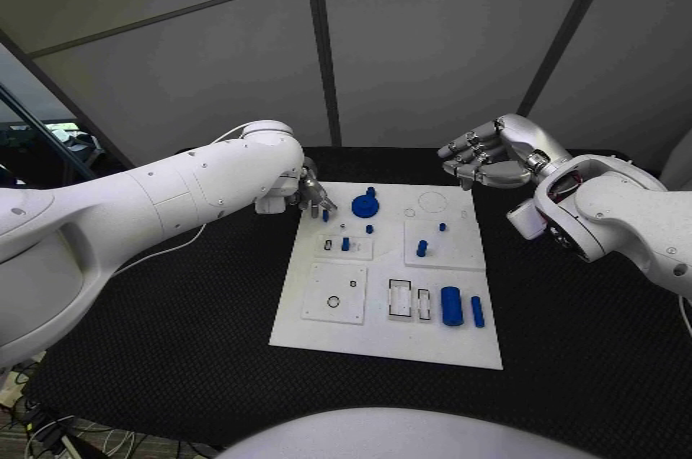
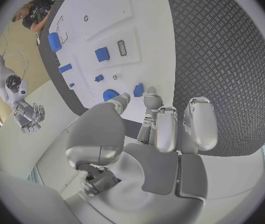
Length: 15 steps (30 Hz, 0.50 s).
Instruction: Assemble the parts on the task board
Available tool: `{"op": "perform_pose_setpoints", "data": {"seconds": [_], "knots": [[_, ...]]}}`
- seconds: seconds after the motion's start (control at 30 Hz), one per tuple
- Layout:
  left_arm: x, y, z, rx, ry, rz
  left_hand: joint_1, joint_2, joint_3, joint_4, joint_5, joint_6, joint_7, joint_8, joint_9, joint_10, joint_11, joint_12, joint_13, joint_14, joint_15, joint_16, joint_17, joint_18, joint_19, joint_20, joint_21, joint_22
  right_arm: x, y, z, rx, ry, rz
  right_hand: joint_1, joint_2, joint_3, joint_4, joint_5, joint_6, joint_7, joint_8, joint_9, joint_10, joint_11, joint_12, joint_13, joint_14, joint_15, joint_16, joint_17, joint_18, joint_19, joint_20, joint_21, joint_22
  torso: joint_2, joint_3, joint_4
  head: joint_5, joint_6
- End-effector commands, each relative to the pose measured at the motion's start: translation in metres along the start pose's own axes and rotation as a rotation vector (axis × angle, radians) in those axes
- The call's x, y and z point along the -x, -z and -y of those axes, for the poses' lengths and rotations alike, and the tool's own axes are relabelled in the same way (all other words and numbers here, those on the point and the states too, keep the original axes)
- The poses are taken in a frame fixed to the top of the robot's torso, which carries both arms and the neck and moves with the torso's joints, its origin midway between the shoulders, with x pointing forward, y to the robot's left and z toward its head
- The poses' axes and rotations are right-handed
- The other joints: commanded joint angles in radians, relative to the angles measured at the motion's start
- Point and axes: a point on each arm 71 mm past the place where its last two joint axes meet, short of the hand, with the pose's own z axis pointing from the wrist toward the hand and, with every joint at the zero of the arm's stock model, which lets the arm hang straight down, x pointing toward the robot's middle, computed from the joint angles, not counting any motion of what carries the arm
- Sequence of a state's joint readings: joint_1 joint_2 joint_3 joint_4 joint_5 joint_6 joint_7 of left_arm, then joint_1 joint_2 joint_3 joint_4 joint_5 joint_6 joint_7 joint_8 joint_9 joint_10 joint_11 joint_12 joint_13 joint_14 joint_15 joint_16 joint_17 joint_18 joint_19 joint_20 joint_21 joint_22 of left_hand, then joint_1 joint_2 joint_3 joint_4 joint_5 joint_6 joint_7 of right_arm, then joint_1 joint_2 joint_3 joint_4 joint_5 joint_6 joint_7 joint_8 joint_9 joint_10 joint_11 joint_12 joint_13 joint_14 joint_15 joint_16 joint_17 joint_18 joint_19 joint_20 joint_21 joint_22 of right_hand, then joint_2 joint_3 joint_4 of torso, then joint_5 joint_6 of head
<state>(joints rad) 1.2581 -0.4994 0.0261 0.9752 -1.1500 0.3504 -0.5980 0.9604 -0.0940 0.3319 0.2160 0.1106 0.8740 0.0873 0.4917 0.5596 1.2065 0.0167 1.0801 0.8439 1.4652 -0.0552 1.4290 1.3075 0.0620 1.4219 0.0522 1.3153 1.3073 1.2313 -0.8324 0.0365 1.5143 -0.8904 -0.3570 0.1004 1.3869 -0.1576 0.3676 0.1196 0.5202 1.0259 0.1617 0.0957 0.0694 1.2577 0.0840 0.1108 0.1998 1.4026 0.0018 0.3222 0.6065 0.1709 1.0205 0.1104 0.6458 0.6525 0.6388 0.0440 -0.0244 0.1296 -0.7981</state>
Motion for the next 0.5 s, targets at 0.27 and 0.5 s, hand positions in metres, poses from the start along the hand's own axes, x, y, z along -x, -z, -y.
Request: {"op": "perform_pose_setpoints", "data": {"seconds": [0.27, 0.5], "knots": [[-0.0015, -0.0011, 0.0023, -0.02, -0.011, -0.009, 0.027, 0.013, -0.013, -0.001, 0.0, 0.013, 0.001, -0.007, -0.006, -0.007, -0.003, 0.005, -0.001, 0.041, 0.006, -0.003, 0.046, 0.008, 0.001, 0.008, -0.002, 0.024, 0.0002, -0.0009, -0.0017, 0.009, 0.001, -0.005, -0.004, 0.0, 0.0, -0.005, -0.006, -0.002, 0.006, -0.006, 0.0, 0.005, 0.0, -0.004, -0.001, 0.006, 0.003, -0.005, 0.001, 0.012, 0.004, -0.001, -0.003, 0.002, 0.0, 0.0001, 0.0009, -0.002, -0.001], [-0.0021, -0.0004, 0.0053, -0.033, -0.008, 0.0, 0.042, 0.024, -0.017, -0.003, 0.002, 0.017, 0.0, -0.008, -0.011, -0.007, -0.003, 0.007, 0.0, 0.041, 0.006, -0.003, 0.046, 0.008, 0.001, 0.008, -0.002, 0.025, 0.0001, -0.0012, -0.0017, 0.008, 0.001, -0.005, -0.004, 0.0, 0.0, -0.005, -0.006, -0.002, 0.006, -0.006, 0.0, 0.005, 0.0, -0.004, -0.001, 0.006, 0.003, -0.005, 0.001, 0.012, 0.004, -0.001, -0.003, 0.002, 0.0, 0.0002, 0.0005, -0.002, -0.002]]}}
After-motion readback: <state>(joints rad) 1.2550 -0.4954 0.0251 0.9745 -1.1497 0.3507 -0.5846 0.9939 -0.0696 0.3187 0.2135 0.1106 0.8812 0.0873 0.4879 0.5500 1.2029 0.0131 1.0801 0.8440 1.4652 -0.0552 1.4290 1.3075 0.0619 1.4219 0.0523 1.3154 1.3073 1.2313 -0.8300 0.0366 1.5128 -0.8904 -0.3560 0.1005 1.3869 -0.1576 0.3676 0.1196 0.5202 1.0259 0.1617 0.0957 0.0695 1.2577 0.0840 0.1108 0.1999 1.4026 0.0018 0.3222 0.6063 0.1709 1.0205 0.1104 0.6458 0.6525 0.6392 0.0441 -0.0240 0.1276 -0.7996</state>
